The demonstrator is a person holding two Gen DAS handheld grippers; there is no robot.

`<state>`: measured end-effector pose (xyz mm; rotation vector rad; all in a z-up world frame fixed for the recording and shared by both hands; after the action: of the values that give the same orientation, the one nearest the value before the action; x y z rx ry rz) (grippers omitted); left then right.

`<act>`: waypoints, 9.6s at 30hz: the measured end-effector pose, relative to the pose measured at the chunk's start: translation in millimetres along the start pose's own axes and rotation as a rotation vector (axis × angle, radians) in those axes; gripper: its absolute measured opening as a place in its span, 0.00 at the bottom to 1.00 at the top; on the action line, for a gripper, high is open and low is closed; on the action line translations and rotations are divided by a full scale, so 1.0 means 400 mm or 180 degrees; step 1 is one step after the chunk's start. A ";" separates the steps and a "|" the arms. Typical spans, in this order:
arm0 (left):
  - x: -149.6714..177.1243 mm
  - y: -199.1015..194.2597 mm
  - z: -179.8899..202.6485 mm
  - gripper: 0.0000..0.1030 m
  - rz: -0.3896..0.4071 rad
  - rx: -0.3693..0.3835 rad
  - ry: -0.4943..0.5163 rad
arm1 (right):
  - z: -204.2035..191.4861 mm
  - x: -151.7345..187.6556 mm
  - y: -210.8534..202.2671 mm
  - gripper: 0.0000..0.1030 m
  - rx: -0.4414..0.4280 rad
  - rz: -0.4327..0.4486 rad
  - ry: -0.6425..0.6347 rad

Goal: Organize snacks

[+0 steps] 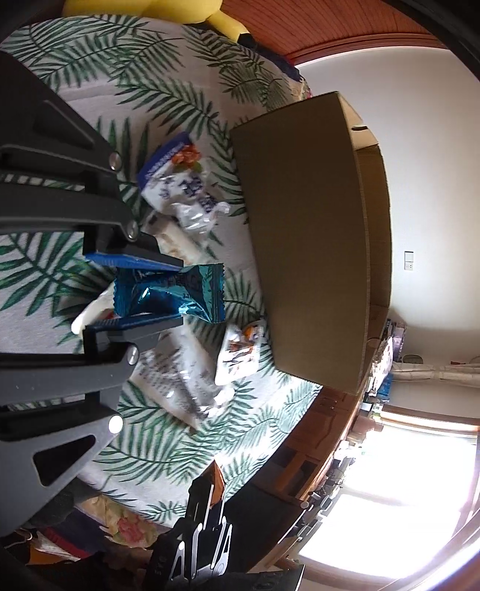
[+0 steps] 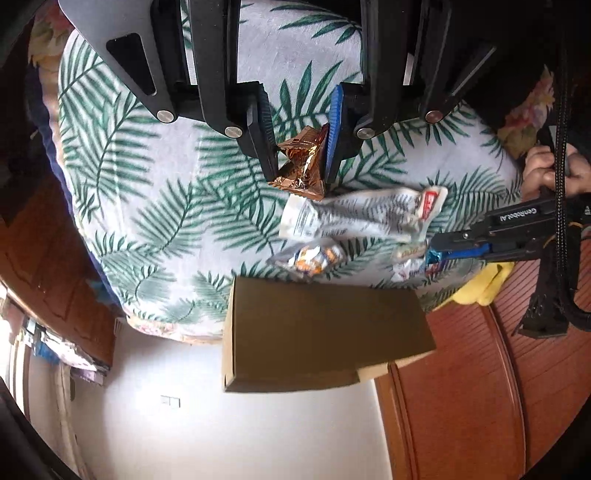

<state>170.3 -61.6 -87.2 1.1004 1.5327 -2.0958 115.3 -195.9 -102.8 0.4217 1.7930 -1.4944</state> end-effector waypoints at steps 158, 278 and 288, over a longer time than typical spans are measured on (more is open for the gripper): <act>-0.021 0.202 0.255 0.65 -0.0729 0.0529 0.0733 | 0.164 -0.024 0.138 0.56 0.0177 -0.0125 0.0350; -0.397 -0.183 -0.055 0.08 0.0963 0.0307 -0.0104 | -0.091 -0.418 0.008 0.00 -0.0116 0.0418 -0.0733; -0.540 -0.152 -0.068 0.08 0.1074 0.0183 0.0025 | -0.090 -0.533 -0.005 0.00 -0.0032 0.0655 -0.0821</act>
<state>282.4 -52.8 109.1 1.2872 1.1969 -1.9150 243.6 -118.3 53.2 0.3774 1.5075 -1.3307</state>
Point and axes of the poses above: each gripper's, at about its wrist camera, not at the fingertips, and y roughly the way its jaws point, z to its right, x to its underside, the point moved 8 cm from there along y, roughly the way its jaws point, and after that the axes turned 1 degree about z, right-handed, at the moved point
